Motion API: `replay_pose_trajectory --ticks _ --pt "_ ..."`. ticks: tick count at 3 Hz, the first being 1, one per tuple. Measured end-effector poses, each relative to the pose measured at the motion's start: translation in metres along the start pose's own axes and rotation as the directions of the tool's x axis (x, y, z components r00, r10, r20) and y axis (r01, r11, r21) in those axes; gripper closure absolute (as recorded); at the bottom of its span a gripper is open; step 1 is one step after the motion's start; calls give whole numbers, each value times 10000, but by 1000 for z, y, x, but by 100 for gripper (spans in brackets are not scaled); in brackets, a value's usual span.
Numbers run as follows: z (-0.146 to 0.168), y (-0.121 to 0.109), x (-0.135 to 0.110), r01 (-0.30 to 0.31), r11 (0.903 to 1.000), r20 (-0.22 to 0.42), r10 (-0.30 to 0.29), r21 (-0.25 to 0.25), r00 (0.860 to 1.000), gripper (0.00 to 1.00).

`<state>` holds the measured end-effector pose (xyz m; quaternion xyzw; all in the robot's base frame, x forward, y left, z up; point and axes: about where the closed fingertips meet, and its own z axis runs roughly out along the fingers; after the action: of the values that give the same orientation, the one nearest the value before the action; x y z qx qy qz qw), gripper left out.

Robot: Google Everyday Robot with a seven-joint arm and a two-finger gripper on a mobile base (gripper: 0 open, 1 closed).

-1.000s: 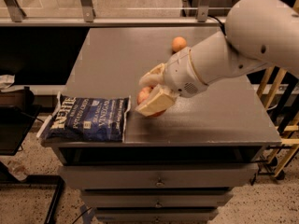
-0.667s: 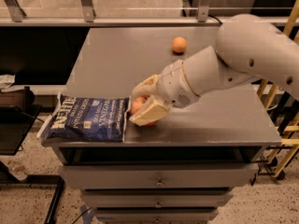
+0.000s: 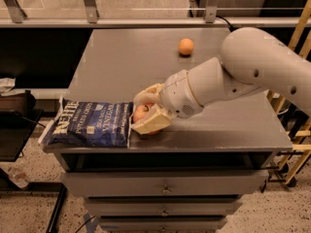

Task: Move apple near blue chip bag

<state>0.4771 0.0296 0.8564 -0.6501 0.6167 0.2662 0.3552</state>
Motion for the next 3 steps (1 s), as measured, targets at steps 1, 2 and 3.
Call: replay_pose_trajectory --ticks 1,2,3 --pt "-2 0 -2 0 10000 0 0 0 10000 83" --pt "-1 1 -4 42 10000 -11 -42 -18 10000 58" --pt "0 2 -7 94 9999 -25 -94 -40 10000 28"
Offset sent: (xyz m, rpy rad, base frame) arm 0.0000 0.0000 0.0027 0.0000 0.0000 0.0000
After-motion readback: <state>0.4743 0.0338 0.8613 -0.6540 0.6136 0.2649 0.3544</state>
